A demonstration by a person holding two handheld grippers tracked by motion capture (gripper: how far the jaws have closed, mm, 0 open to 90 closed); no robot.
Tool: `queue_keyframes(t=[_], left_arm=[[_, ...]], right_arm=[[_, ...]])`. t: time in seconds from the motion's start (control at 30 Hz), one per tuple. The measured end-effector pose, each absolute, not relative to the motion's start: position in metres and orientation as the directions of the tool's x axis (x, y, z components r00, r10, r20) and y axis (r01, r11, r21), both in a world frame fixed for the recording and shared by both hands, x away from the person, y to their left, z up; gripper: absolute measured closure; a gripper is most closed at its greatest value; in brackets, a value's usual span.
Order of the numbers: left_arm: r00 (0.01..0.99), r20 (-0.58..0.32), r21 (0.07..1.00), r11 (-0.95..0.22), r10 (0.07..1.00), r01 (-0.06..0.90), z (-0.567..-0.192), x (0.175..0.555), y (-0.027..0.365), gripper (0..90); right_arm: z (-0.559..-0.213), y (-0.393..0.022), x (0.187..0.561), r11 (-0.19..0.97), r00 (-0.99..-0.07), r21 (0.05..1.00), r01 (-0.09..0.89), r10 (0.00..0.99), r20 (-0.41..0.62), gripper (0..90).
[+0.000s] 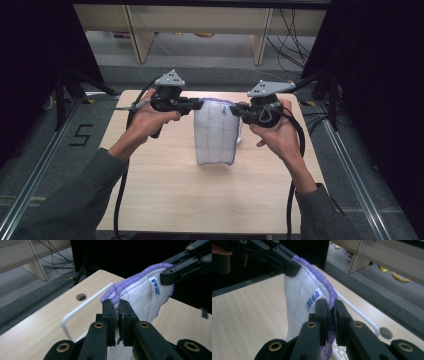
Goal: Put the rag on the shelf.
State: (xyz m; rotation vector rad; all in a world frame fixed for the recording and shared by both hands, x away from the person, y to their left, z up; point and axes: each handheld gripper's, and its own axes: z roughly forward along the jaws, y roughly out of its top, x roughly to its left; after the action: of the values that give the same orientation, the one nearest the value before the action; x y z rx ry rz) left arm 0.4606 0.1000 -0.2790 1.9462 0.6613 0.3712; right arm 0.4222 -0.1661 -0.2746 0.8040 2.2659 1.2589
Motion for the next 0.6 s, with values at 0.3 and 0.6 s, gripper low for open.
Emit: queue_keyframes(t=[0.3,0.6], left_arm=[[0.776,0.002,0.901,-0.338,0.631,0.272,-0.255,0.482,0.094,84.1],[0.755,0.021,0.9,-0.341,0.655,0.271,-0.243,0.5,0.084,83.9]], right_arm=[[-0.249,-0.165,0.446,0.401,-0.714,0.873,0.278,0.694,-0.092,84.2],[-0.24,-0.17,0.467,0.365,-0.684,0.884,0.292,0.725,-0.073,84.2]])
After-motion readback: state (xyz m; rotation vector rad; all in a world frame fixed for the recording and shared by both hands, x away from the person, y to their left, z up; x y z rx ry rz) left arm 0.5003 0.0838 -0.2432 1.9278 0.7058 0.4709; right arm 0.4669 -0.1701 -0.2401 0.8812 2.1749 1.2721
